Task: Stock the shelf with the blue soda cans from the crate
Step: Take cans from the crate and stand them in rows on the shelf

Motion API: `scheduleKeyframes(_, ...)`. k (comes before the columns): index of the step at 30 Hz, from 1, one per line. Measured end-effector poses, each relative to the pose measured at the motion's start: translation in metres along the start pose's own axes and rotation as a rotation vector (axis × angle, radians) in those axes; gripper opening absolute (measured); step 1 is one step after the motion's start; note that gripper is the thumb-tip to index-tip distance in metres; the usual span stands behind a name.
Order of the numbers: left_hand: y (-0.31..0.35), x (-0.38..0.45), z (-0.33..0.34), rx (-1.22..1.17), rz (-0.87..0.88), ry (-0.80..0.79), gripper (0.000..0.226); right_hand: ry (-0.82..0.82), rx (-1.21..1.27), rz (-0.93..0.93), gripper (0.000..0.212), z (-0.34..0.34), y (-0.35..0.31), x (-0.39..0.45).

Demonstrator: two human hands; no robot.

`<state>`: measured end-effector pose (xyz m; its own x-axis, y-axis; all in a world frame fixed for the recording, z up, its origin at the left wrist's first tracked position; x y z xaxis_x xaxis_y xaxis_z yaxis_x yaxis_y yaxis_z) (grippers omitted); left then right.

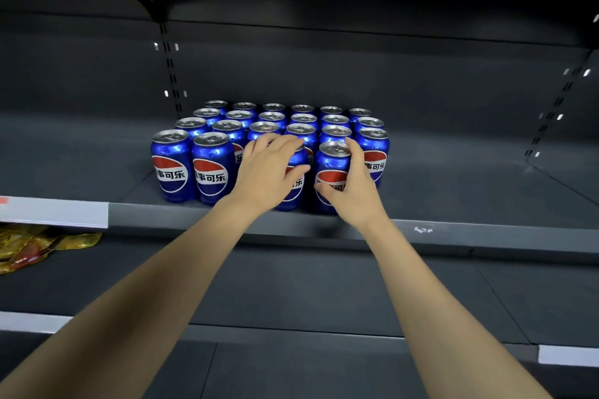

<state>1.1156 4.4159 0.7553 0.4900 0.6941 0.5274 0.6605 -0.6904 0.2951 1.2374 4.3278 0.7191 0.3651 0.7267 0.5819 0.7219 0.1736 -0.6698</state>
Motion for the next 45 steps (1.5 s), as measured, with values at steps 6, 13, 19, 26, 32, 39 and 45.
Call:
scheduleKeyframes(6, -0.015, 0.002, -0.014, 0.074, 0.065, -0.047, 0.047, -0.074, 0.008, -0.041, 0.084, 0.018, -0.008, 0.010)
scheduleKeyframes(13, -0.030, 0.005, -0.021, 0.164, 0.051, -0.079, 0.049, -0.085, 0.003, -0.060, 0.075, 0.032, -0.012, 0.018)
scheduleKeyframes(19, -0.035, 0.007, -0.023, 0.201, 0.045, -0.104, 0.049, -0.092, -0.028, -0.069, 0.076, 0.039, -0.015, 0.021)
scheduleKeyframes(26, -0.046, 0.011, -0.025, 0.162, 0.007, -0.146, 0.047, -0.106, -0.059, -0.074, 0.076, 0.047, -0.021, 0.025)
scheduleKeyframes(32, -0.049, 0.013, -0.024, 0.123, -0.004, -0.146, 0.048, -0.089, -0.084, -0.063, 0.077, 0.051, -0.021, 0.027)
scheduleKeyframes(39, -0.047, 0.013, -0.021, 0.082, -0.010, -0.121, 0.049, -0.095, -0.093, -0.064, 0.075, 0.051, -0.023, 0.026)
scheduleKeyframes(45, -0.043, 0.011, -0.021, 0.097, -0.018, -0.095, 0.047, -0.180, -0.064, -0.063, 0.074, 0.047, -0.027, 0.023)
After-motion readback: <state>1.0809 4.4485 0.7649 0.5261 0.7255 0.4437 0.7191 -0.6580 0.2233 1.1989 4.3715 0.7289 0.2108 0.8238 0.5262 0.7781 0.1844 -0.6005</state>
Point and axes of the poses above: each hand's wrist, its own x-axis towards the middle knuckle, its own z-axis out of the palm, y = z × x, the point moved 6 cm from there along x, towards the middle knuckle, and after that the axes turned 15 degrees about -z, right-handed, at the moved point
